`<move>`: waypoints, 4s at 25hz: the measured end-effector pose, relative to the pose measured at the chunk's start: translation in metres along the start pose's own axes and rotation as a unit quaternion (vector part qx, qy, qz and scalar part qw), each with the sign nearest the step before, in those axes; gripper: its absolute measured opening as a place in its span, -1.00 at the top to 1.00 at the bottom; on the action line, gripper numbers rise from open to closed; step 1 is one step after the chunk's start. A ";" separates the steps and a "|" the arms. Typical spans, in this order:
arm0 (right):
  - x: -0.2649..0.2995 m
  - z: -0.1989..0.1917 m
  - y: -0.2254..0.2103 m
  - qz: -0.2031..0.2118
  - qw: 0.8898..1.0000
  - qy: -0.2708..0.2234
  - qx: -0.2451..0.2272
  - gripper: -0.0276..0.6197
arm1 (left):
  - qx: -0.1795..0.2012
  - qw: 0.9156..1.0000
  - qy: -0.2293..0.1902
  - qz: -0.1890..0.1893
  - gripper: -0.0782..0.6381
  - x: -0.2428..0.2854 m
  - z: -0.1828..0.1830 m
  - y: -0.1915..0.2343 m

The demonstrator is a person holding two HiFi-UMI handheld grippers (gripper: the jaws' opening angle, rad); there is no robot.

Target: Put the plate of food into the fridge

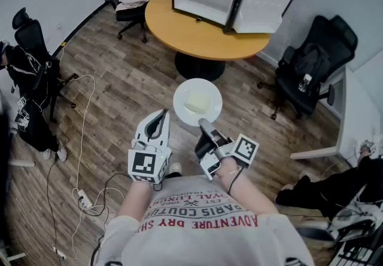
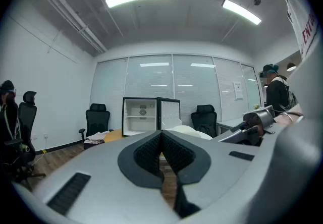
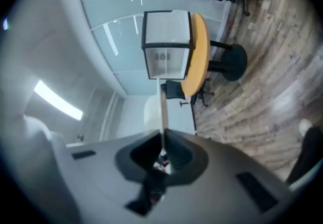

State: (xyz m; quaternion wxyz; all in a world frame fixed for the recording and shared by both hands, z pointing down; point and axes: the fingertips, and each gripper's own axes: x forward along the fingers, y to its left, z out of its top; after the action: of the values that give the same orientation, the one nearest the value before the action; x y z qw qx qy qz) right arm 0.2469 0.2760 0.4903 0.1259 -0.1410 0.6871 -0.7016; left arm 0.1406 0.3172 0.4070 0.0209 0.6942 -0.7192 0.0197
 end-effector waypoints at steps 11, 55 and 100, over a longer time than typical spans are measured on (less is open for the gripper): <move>0.013 0.006 -0.006 -0.005 1.000 -0.003 0.000 0.80 | 0.004 1.000 -0.005 -0.012 0.71 0.011 -0.010 0.007; 0.302 0.137 -0.023 -0.038 0.999 -0.008 0.021 0.80 | -0.001 0.999 0.027 -0.018 0.71 0.243 -0.024 0.217; 0.491 0.441 0.024 -0.025 0.962 -0.270 0.011 0.80 | 0.000 0.960 0.012 -0.281 0.71 0.643 0.023 0.275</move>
State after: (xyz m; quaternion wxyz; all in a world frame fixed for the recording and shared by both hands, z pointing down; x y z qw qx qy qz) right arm -0.0462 -0.3164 0.4857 0.2906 -0.3416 0.6160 -0.6477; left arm -0.1570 -0.3163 0.4217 0.0343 0.8681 -0.4948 0.0217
